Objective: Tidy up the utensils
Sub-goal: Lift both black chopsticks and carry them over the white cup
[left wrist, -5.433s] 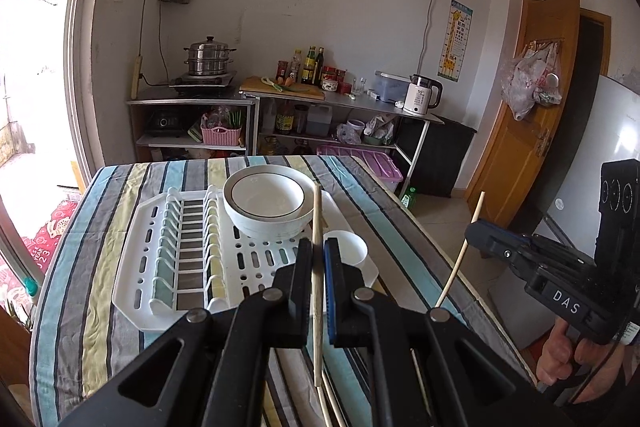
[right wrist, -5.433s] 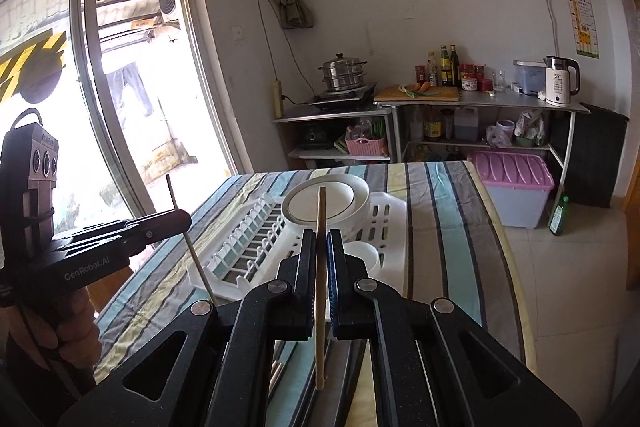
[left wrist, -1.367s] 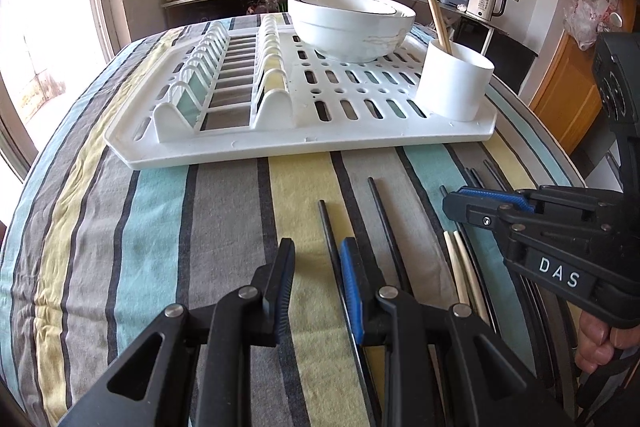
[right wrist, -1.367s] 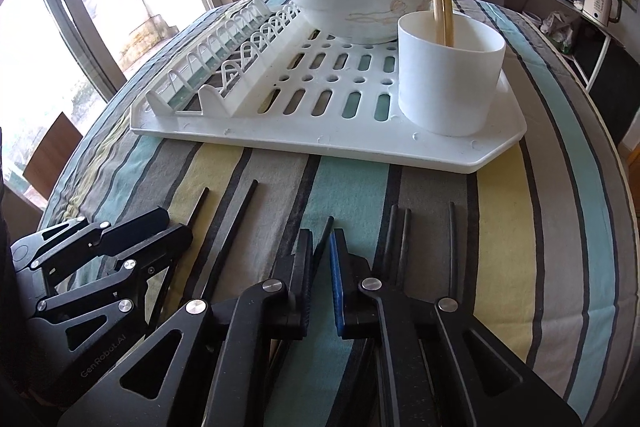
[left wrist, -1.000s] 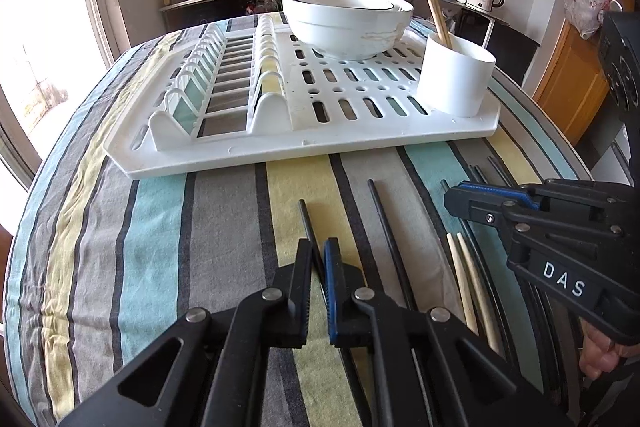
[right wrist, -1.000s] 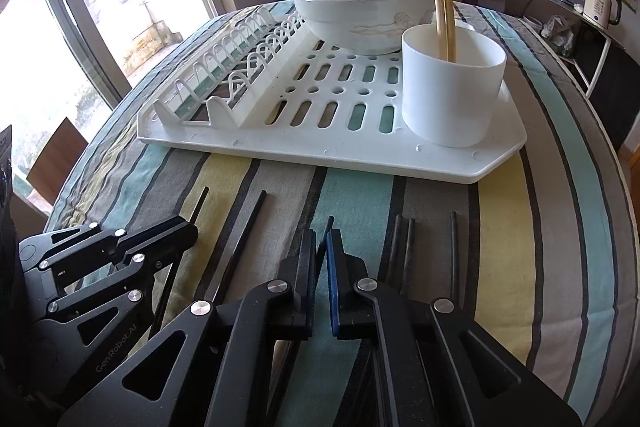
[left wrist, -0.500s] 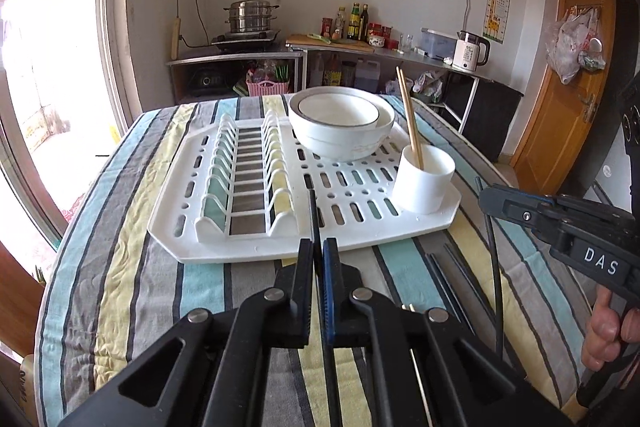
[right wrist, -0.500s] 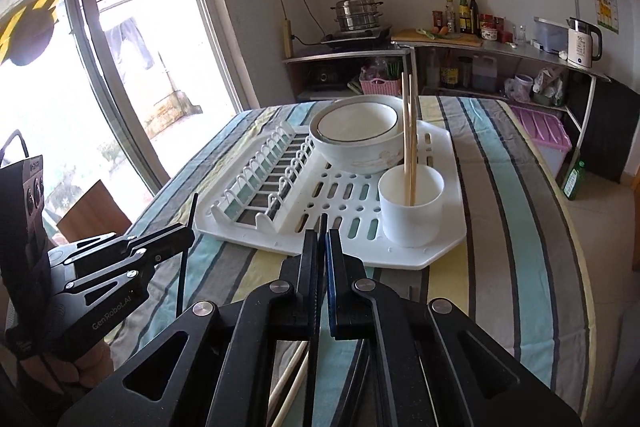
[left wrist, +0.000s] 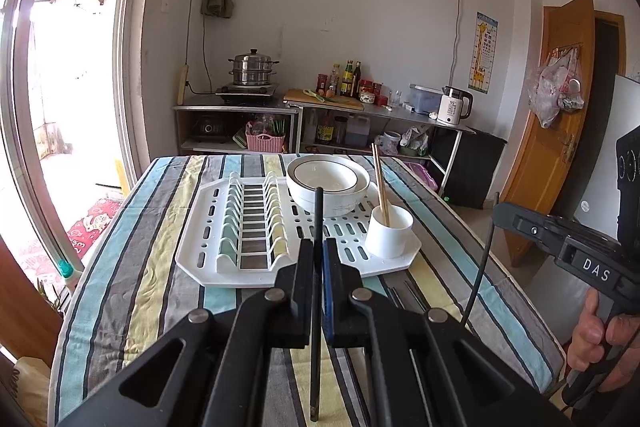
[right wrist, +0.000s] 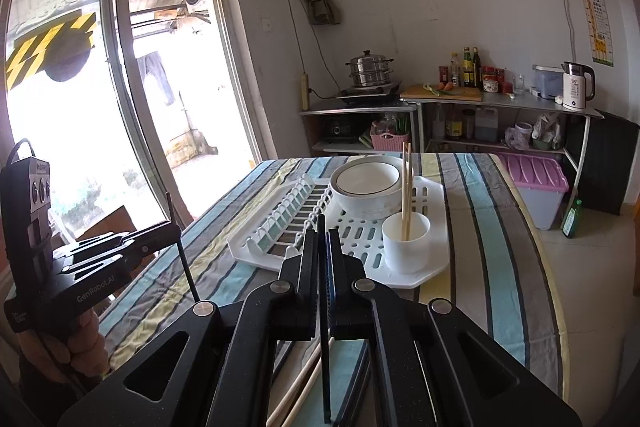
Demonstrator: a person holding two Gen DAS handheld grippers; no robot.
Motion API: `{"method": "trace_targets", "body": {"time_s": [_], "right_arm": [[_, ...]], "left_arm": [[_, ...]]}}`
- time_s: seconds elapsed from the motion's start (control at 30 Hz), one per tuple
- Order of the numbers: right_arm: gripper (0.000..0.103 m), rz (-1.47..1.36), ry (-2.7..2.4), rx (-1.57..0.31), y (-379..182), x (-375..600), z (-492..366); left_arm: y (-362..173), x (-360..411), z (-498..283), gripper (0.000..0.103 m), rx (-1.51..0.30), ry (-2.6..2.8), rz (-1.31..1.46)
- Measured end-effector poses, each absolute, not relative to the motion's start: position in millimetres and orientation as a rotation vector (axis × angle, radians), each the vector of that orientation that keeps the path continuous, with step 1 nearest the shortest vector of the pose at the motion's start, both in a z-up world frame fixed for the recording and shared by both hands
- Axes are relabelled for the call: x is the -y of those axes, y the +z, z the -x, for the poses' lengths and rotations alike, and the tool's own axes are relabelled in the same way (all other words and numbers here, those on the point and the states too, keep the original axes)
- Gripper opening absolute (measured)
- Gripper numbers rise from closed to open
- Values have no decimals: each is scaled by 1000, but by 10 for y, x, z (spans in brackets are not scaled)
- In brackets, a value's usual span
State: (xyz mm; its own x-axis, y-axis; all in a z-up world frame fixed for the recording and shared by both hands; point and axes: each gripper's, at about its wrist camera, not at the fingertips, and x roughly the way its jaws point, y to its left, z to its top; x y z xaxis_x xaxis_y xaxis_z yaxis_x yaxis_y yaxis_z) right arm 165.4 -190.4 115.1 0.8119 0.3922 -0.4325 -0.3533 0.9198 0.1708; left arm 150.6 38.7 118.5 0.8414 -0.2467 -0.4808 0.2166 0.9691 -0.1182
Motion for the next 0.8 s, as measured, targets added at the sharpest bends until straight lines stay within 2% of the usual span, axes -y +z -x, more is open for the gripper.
{"method": "trace_targets", "body": {"time_s": [0.33,0.8], "right_arm": [[3,-85,391,-463,1175,2011,-1508],[2,-70,339,-368,1542,2251,-1642]], "left_arm": [[1222,-405,-1306,5,-502,-242,56],[1533,-137,-1630,5,-490,-301,32]]}}
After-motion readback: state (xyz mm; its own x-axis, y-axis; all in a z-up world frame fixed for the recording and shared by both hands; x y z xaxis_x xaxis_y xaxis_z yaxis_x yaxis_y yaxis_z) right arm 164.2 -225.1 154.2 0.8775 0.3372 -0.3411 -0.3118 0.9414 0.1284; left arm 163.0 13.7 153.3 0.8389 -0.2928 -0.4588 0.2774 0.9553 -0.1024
